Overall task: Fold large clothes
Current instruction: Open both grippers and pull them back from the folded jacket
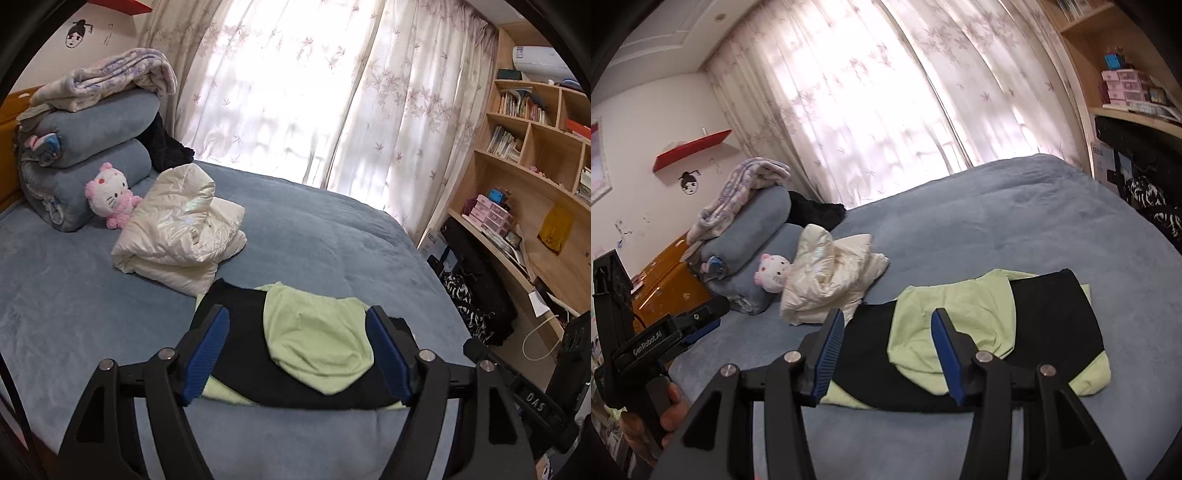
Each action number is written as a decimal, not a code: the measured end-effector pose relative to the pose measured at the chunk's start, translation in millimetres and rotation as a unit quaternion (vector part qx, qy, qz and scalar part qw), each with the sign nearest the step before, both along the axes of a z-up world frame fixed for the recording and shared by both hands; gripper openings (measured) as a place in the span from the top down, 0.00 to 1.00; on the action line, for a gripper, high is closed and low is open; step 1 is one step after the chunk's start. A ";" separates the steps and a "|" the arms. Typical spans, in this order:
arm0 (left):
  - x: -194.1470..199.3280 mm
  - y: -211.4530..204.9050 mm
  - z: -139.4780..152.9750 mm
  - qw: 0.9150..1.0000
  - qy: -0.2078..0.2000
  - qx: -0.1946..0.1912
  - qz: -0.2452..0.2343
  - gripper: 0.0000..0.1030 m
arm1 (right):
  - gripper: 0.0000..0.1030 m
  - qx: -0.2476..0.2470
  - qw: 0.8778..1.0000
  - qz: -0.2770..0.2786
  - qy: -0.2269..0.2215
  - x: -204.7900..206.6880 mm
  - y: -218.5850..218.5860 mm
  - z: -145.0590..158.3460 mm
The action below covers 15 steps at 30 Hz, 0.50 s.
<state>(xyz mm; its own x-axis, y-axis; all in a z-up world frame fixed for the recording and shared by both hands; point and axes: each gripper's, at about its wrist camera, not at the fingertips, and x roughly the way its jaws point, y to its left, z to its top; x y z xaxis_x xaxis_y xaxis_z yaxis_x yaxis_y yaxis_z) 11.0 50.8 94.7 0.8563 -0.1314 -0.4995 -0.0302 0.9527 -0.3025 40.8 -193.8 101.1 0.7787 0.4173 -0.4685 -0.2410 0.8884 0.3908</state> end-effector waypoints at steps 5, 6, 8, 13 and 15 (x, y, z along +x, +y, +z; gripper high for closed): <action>-26.6 -4.2 -12.5 0.999 0.021 0.027 0.002 0.27 | 0.52 0.007 1.000 0.028 0.009 -31.7 8.8 0.0; -31.9 -6.6 -16.1 0.999 0.028 0.032 -0.001 0.27 | 0.52 0.002 1.000 0.029 0.008 -36.9 10.4 -0.6; -36.2 -8.4 -29.4 0.998 0.041 0.036 -0.003 0.26 | 0.52 -0.012 0.999 0.034 0.010 -46.1 16.2 -7.6; -29.8 -13.8 -71.1 0.995 0.081 0.054 0.003 0.25 | 0.51 -0.047 0.999 0.015 0.023 -50.5 23.7 -36.6; -21.9 -16.0 -92.0 0.993 0.101 0.055 -0.002 0.25 | 0.51 -0.058 0.998 0.005 0.036 -48.0 24.0 -53.2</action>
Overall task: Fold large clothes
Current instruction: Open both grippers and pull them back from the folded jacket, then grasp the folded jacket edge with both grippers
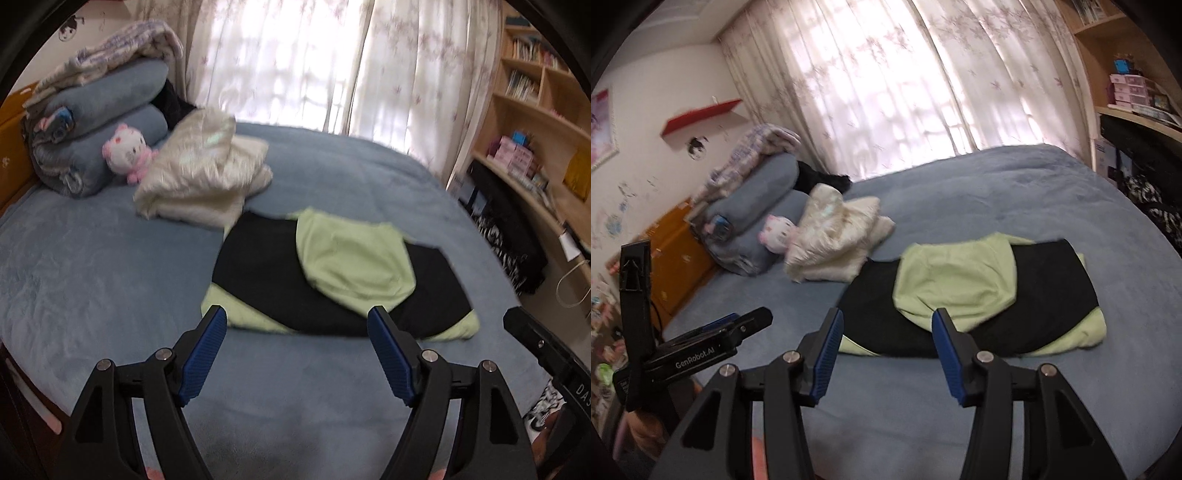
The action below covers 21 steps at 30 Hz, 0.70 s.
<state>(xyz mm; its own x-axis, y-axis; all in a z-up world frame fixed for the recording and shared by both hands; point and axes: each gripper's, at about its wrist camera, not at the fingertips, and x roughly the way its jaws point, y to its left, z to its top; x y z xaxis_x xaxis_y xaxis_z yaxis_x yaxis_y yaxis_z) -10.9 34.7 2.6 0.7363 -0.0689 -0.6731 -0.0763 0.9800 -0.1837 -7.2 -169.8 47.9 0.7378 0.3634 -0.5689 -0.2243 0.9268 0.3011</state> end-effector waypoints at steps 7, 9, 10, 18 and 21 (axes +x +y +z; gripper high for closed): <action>31.5 6.5 -76.5 0.994 0.062 -0.083 -0.044 0.18 | 0.51 -0.010 0.999 -0.030 0.040 22.1 -6.4 -62.5; 40.4 9.2 -98.7 0.991 0.079 -0.099 -0.046 0.18 | 0.51 -0.010 0.998 -0.037 0.050 31.1 -7.8 -77.7; 47.9 12.0 -115.0 0.989 0.091 -0.110 -0.043 0.18 | 0.51 -0.011 0.998 -0.040 0.056 36.5 -8.0 -84.9; 97.5 34.0 -202.0 0.971 0.133 -0.200 0.007 0.18 | 0.51 -0.022 0.995 -0.045 0.082 89.7 -3.6 -129.0; 111.4 39.5 -205.9 0.970 0.101 -0.218 0.030 0.18 | 0.51 -0.032 0.995 -0.047 0.080 110.9 0.1 -136.6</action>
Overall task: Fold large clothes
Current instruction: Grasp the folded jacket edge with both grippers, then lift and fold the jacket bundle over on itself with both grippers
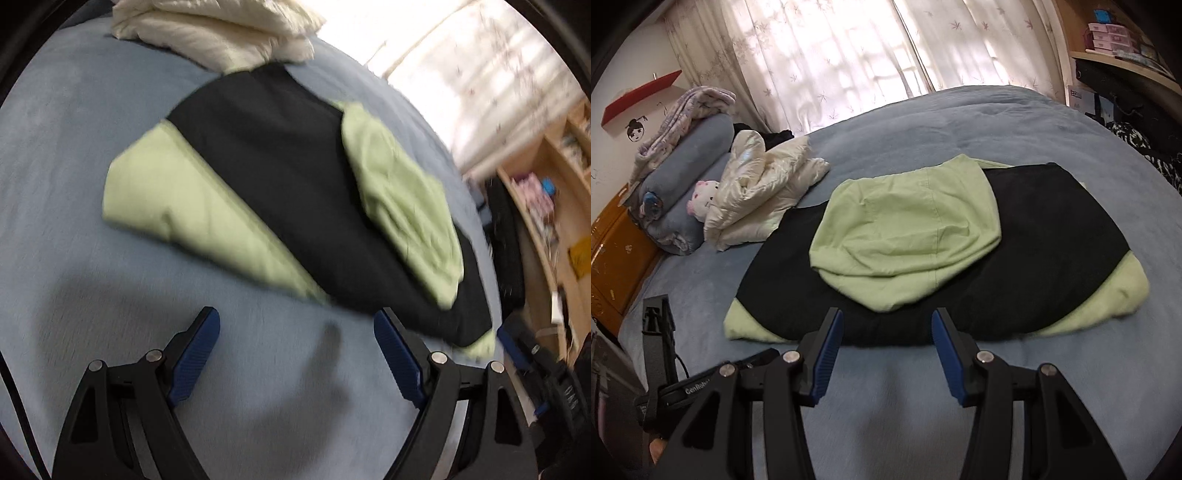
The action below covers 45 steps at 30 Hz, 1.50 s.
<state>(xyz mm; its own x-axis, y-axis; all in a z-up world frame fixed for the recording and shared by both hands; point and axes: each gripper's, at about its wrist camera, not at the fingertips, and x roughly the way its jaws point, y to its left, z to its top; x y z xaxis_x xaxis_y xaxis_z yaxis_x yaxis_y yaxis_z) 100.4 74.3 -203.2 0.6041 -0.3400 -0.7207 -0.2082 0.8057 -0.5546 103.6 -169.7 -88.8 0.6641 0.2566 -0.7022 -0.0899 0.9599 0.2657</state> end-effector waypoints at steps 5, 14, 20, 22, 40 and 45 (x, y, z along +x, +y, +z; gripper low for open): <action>39.2 5.9 -10.8 1.000 -0.002 -0.004 0.028 0.18 | 0.51 -0.001 1.000 -0.003 0.002 42.6 0.7 -7.7; 73.0 12.2 -5.0 0.993 -0.041 0.013 0.108 0.48 | 0.67 -0.050 0.998 0.027 0.012 127.0 23.6 -35.5; 77.3 -15.7 37.5 0.979 -0.110 0.149 0.085 0.92 | 0.82 -0.072 0.994 0.046 0.073 137.9 31.8 -84.7; 75.7 -36.9 61.0 0.968 -0.151 0.192 0.062 0.94 | 0.82 -0.059 0.994 0.046 0.075 134.6 28.6 -85.1; 85.0 -309.2 121.5 0.890 -0.283 0.267 -0.236 0.95 | 0.82 0.084 0.982 -0.168 0.031 18.9 -172.1 -31.4; 95.8 -383.1 58.8 0.877 -0.228 0.288 -0.311 0.95 | 0.82 0.056 0.966 -0.248 0.036 -14.4 -234.9 -34.6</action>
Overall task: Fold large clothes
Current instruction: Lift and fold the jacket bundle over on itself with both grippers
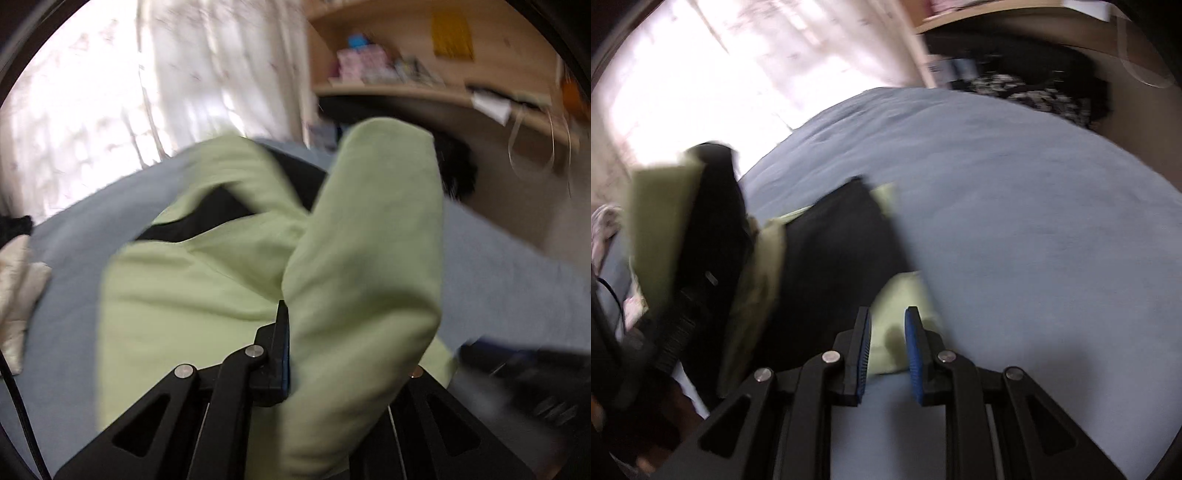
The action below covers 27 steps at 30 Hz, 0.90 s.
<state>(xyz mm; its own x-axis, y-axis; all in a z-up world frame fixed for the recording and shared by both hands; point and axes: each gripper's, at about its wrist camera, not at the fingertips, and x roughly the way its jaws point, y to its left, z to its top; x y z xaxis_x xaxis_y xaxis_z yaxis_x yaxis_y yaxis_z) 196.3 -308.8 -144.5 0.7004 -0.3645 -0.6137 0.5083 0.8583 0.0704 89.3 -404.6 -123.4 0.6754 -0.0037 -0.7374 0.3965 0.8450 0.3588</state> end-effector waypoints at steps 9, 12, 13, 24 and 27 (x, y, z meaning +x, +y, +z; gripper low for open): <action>5.4 -6.7 -13.4 0.995 0.092 0.000 -0.048 0.18 | 0.64 0.023 0.999 0.014 0.017 1.9 -10.4 -0.9; -14.7 17.4 13.6 0.997 0.056 -0.011 -0.050 0.13 | 0.58 0.026 0.998 0.048 -0.011 13.1 -9.5 20.5; -19.3 22.8 21.8 0.997 0.050 -0.014 -0.051 0.13 | 0.57 0.029 0.998 0.058 -0.021 18.1 -7.2 28.1; 21.9 142.8 1.1 0.980 0.152 -0.058 0.116 0.13 | 0.56 0.086 0.978 0.178 0.071 110.8 3.6 3.5; 40.3 164.9 -26.3 0.961 0.222 -0.103 0.126 0.13 | 0.54 0.080 0.964 0.223 0.122 124.6 6.3 -12.3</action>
